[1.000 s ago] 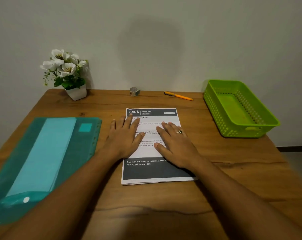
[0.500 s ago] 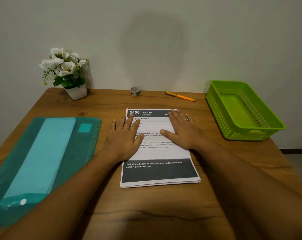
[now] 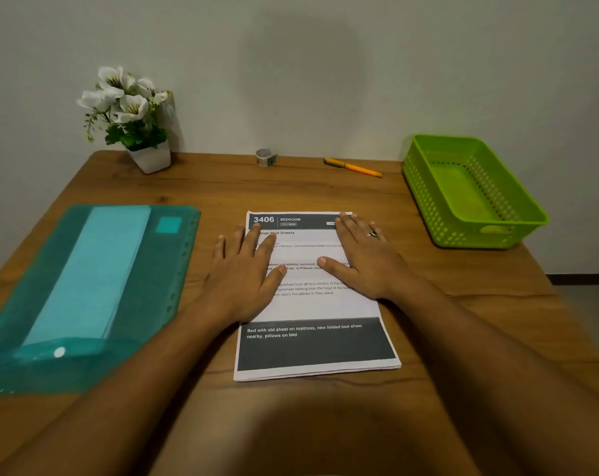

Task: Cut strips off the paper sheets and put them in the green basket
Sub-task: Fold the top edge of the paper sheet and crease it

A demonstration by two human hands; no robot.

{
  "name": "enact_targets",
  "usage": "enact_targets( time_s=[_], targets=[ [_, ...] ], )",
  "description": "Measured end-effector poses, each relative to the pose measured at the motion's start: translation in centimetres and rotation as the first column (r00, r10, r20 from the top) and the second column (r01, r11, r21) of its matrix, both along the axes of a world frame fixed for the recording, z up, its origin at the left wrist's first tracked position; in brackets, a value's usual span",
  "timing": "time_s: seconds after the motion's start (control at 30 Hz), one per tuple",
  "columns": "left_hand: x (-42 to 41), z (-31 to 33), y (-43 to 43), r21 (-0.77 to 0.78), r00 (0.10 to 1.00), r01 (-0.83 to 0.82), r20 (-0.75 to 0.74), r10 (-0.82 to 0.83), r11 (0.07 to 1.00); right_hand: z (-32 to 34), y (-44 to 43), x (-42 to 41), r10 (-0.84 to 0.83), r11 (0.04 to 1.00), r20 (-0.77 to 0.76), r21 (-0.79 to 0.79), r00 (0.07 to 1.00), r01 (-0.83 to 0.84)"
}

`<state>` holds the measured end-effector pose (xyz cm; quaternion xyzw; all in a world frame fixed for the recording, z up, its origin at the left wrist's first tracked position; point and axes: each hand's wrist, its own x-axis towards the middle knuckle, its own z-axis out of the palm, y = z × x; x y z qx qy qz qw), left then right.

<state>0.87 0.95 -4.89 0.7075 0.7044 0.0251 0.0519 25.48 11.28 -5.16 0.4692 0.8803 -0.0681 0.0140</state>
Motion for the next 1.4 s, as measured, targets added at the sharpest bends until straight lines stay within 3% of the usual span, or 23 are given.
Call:
enact_targets(
  time_s=[0.23,0.4,0.53,0.7,0.8,1.0,1.2,1.4],
  targets=[
    [-1.0,0.8,2.6,-0.033,0.998,0.056,-0.031,-0.057,0.998,0.9,-0.8,-0.6,-0.034,0.999,0.044,-0.013,0.998,0.034],
    [-1.0,0.6,2.5,-0.007,0.997,0.059,-0.042,-0.059,0.998,0.6,-4.7,-3.6,0.210,0.978,-0.041,-0.007,0.977,-0.210],
    [-1.2,0.3,2.7,0.007,0.997,0.054,-0.047,-0.054,0.999,0.2,-4.7,-3.9,0.269,0.963,-0.050,-0.001,0.962,-0.269],
    [-1.2,0.3,2.6,-0.013,0.997,0.056,-0.050,-0.057,0.998,0.7,-0.4,-0.6,0.052,0.998,-0.020,-0.027,0.998,-0.052],
    [-0.3,0.7,2.9,-0.035,0.995,0.039,-0.086,-0.042,0.999,0.3,0.6,-0.1,0.038,0.999,-0.010,-0.016,0.999,-0.038],
    [2.5,0.3,2.9,-0.037,0.945,0.327,0.002,-0.327,0.944,-0.1,0.5,-0.1,0.033,0.999,-0.020,0.010,0.999,-0.033],
    [-3.2,1.1,4.9,-0.080,0.991,0.125,-0.041,-0.129,0.989,0.0,0.4,0.0,0.043,0.999,-0.032,0.000,0.999,-0.043],
    [-4.7,2.3,5.9,-0.119,0.993,0.115,0.032,-0.112,0.986,1.2,0.5,-0.3,-0.016,0.996,-0.120,-0.089,0.993,0.005]
  ],
)
